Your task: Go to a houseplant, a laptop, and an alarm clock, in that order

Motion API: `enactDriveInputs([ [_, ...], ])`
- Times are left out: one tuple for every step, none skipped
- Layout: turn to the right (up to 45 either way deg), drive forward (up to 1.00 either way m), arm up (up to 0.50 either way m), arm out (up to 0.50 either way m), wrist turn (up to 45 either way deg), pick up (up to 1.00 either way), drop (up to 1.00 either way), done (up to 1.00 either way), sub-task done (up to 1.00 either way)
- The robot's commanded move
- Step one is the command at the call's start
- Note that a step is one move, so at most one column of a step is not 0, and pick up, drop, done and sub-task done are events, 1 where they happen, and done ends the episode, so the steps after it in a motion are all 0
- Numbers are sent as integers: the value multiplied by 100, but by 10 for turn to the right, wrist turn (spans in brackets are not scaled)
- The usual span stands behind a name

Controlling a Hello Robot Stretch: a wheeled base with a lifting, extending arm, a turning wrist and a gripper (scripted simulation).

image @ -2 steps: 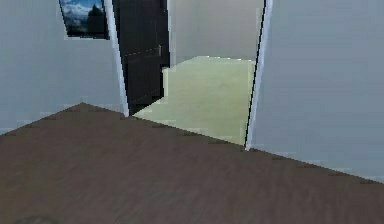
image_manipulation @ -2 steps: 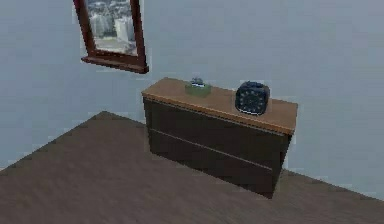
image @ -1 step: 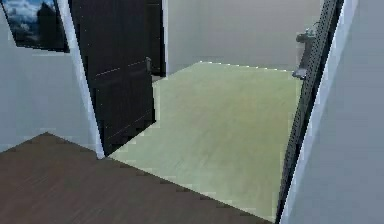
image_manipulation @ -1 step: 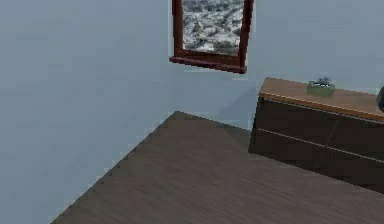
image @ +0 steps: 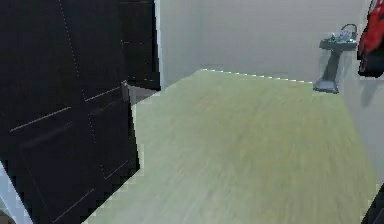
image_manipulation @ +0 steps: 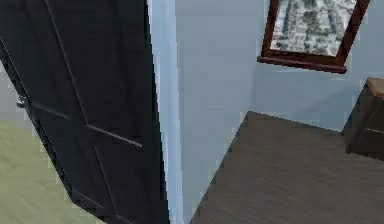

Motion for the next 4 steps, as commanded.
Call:
enactDriveInputs([
  [0, 100, 0, 0, 0, 0, 0, 0, 0],
  [30, 0, 0, 0, 0, 0, 0, 0, 0],
  [0, 60, 0, 0, 0, 0, 0, 0, 0],
  [-150, 0, 0, 0, 0, 0, 0, 0, 0],
])
